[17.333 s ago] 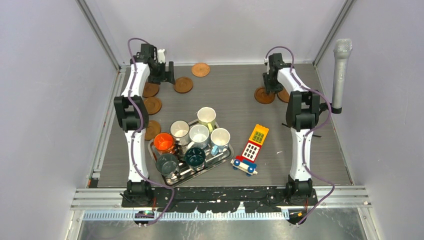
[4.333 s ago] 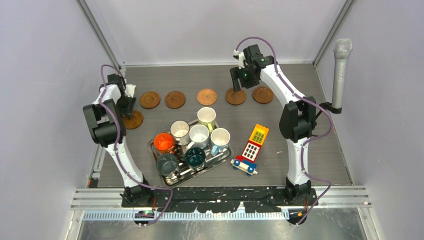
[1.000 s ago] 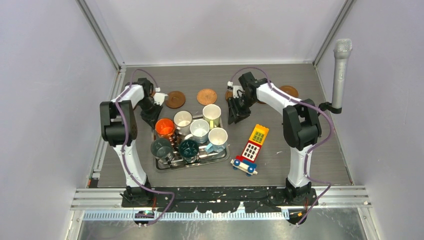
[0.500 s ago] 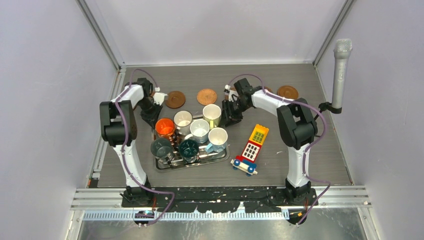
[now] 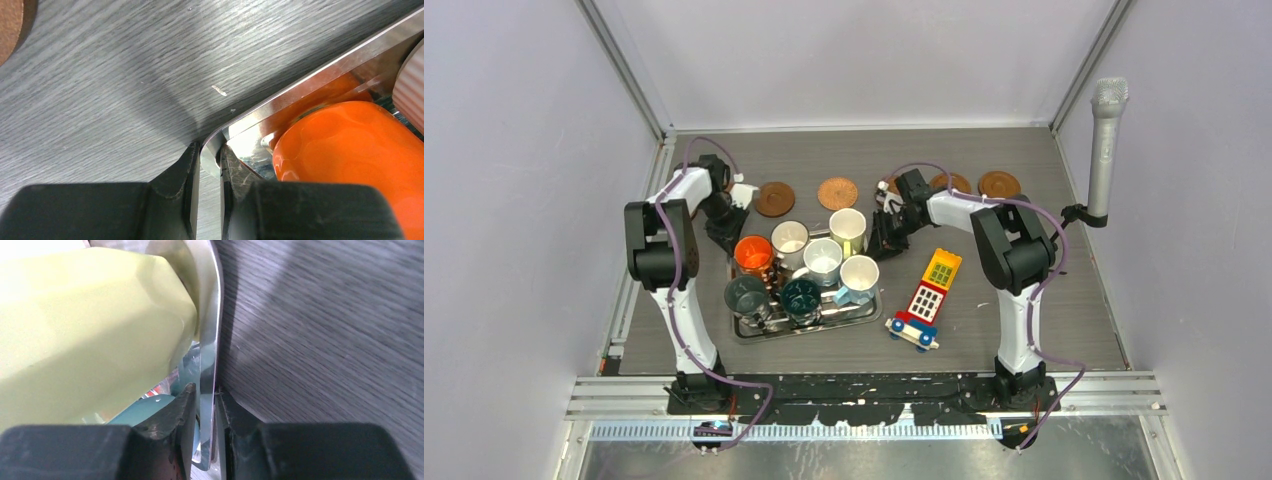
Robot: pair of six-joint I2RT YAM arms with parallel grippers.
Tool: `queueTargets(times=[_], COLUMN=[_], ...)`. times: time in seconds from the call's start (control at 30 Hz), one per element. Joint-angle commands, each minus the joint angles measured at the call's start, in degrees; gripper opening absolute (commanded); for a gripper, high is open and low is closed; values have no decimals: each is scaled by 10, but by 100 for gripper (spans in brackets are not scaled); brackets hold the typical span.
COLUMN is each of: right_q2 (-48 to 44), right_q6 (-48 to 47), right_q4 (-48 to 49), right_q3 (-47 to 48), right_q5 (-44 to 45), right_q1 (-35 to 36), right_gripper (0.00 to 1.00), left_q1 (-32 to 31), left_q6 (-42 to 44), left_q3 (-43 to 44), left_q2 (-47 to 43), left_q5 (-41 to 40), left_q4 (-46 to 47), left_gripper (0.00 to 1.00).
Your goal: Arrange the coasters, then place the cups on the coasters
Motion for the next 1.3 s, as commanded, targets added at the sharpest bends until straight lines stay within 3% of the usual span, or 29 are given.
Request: queueTargets(times=[0.0, 0.17, 0.47, 0.73, 1.27], right_q2=[2, -15, -50, -78, -190], right_q6=[23, 23, 18, -17, -89], right_q4=[41, 46, 43, 6, -83], right_q3=[-28, -55, -92, -74, -44], right_q5=[-20, -24, -14, 13, 105], right_q1=[22, 29, 31, 29, 2], right_gripper=[23, 18, 17, 21, 44], left_q1=[-2, -4, -19, -19, 32], left_q6=[6, -6, -25, -42, -59], left_q3=[5, 5, -18, 43, 87], left_q2=[37, 36, 14, 29, -86], left_q5=[6, 18, 33, 28, 14], left_q4=[139, 137, 136, 126, 64], left_gripper=[13, 11, 10, 13, 55])
